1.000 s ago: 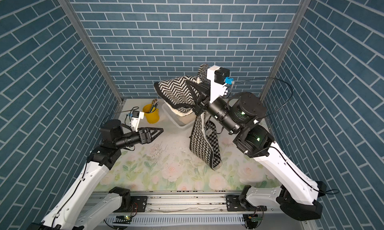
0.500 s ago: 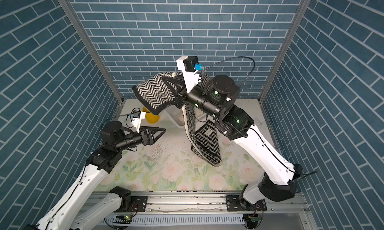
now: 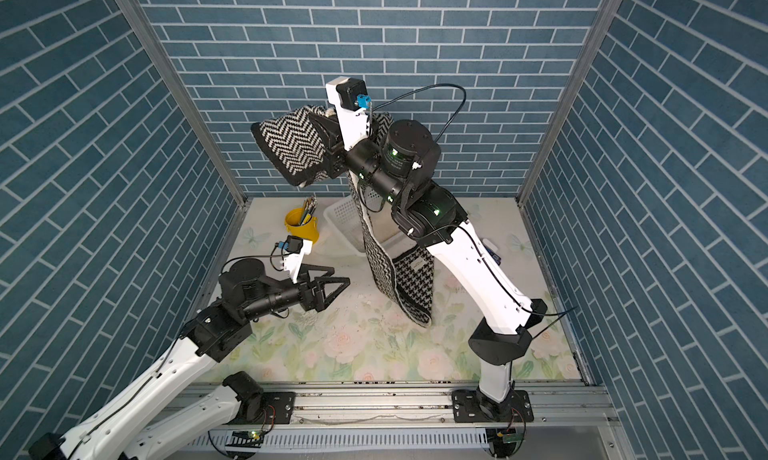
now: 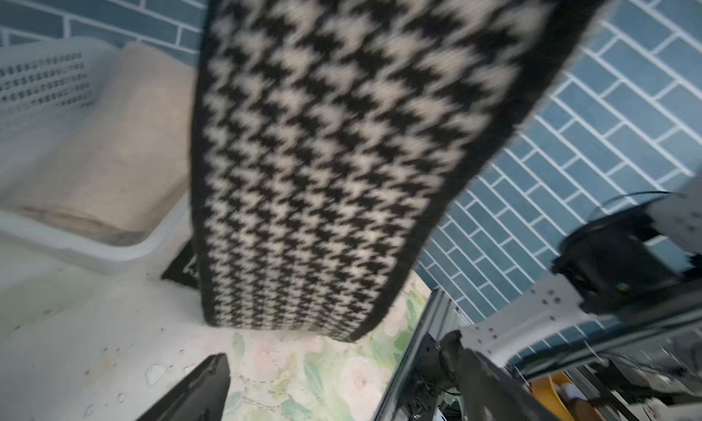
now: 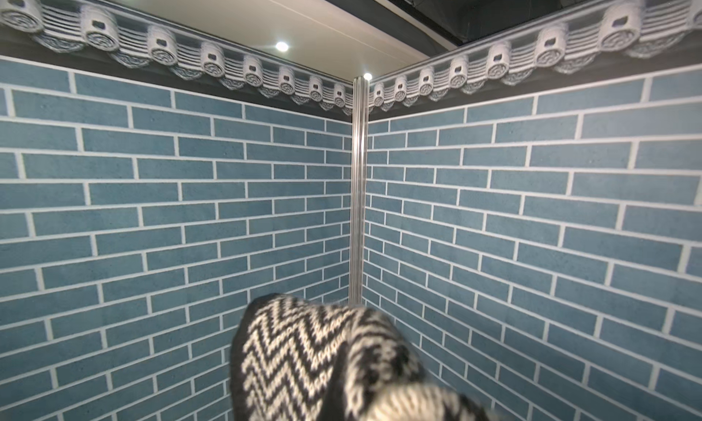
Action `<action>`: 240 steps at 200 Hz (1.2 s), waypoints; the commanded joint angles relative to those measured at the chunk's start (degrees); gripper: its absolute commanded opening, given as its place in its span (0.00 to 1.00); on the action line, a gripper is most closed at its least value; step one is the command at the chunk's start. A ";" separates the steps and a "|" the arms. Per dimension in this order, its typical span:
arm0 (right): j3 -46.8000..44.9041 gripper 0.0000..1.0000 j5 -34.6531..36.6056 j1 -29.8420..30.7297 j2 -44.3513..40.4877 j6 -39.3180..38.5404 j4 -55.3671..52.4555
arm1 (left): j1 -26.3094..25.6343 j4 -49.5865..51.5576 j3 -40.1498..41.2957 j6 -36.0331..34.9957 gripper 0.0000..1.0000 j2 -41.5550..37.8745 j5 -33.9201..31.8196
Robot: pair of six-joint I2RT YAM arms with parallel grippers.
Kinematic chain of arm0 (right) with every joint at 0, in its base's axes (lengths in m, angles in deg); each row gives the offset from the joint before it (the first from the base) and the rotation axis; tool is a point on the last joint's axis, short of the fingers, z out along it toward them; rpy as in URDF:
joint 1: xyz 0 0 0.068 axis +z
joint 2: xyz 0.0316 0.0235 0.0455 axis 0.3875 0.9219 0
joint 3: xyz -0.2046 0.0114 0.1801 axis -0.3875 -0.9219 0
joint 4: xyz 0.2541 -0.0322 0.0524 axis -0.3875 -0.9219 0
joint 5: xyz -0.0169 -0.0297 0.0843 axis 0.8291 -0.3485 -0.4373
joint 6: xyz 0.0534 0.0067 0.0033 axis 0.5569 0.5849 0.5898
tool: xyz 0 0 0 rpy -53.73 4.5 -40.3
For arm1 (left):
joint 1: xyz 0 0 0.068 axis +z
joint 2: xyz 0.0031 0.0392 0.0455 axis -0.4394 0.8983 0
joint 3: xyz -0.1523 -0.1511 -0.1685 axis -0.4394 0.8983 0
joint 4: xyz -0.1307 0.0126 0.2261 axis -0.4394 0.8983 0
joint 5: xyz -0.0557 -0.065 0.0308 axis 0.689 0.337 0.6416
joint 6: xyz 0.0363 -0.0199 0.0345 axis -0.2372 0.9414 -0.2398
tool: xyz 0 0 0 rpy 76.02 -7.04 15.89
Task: Roll up the scarf and place it into the basket
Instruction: Flatten out the scarf at the center of the board.
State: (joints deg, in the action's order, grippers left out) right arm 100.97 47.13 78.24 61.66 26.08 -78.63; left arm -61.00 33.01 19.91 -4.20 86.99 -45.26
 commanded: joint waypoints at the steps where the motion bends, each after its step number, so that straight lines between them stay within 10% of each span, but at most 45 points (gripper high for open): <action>1: 1.24 0.00 -5.55 0.07 -3.68 -2.74 6.63 | -1.35 -7.32 3.39 2.33 1.00 3.61 -6.70; 30: -5.48 0.00 0.97 0.10 -9.49 -4.52 13.45 | -12.34 -14.02 3.11 0.31 1.00 13.79 -13.65; 91: -7.50 0.00 29.69 -0.56 -9.40 -22.48 17.50 | -37.80 -13.22 -6.77 1.93 1.00 29.46 -50.38; 127: -14.59 0.00 28.69 -0.63 -13.83 -19.06 17.57 | -41.18 -15.35 -7.02 10.57 1.00 35.44 -74.92; 192: -18.53 0.00 27.81 -0.59 -18.11 -17.84 16.37 | -41.70 -9.69 -25.63 8.64 1.00 58.04 -81.01; 206: -19.50 0.00 29.26 -0.60 -19.46 -18.92 16.88 | -42.03 -3.11 -25.58 14.35 0.74 56.30 -88.61; 226: -22.83 0.00 29.83 -0.65 -22.36 -20.03 18.97 | -41.68 14.89 -24.49 29.67 0.00 51.11 -98.71; 240: -24.88 0.00 29.43 -0.60 -23.95 -19.61 19.85 | -40.54 29.60 -25.04 39.90 0.00 47.32 -102.38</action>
State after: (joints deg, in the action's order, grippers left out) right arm 78.20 75.46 77.54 41.68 8.53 -63.79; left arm -102.55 35.88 -4.48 15.42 141.11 -133.10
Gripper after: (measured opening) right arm 0.063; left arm 0.233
